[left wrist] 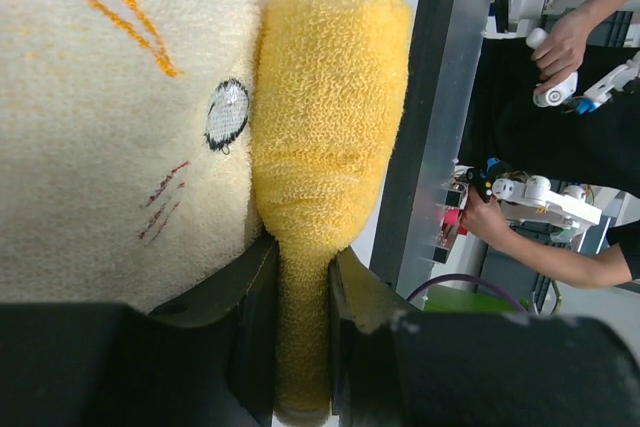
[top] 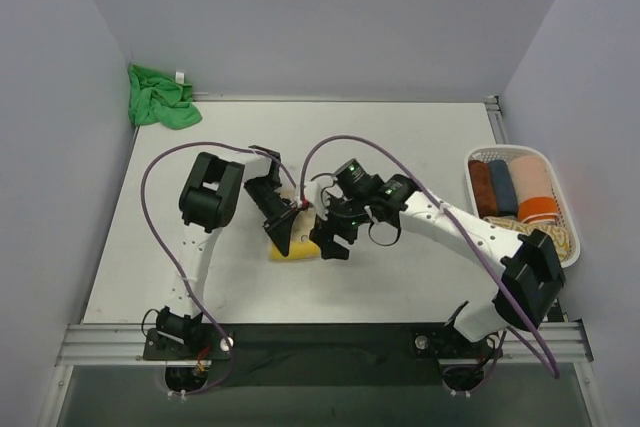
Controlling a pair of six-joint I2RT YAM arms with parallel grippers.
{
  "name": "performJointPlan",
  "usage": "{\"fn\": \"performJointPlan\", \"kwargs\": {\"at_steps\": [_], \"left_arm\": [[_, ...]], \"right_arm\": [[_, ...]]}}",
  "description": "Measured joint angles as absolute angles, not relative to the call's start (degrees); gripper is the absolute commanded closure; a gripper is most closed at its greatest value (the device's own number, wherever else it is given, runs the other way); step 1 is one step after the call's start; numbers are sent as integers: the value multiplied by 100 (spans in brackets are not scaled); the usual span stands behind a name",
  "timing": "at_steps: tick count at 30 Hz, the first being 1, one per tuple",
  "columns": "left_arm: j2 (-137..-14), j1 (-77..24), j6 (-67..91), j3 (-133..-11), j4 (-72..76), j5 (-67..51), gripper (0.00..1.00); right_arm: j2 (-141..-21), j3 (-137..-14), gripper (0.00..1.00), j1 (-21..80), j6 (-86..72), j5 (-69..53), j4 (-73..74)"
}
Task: Roll the towels
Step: Roll the towel
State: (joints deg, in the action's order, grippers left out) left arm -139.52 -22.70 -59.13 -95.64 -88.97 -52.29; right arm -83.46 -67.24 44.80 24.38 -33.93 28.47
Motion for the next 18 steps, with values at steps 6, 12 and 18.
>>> {"fn": "performJointPlan", "kwargs": {"at_steps": [6,12,18], "left_arm": [[-14040,-2270,-5909,-9638,-9008,-5229,92],[-14040,-2265,-5905,-9636,-9008,-5227,92],[-14042,-2239,-5887,-9636,-9008,-5231,92]], "right_arm": [[-9056,-6414,28,5402,3173,-2399,1629],[-9666,-6250,34,5481,3566,-2119,764],[-10359,-6233,59,5474,3745,-2132,351]]}}
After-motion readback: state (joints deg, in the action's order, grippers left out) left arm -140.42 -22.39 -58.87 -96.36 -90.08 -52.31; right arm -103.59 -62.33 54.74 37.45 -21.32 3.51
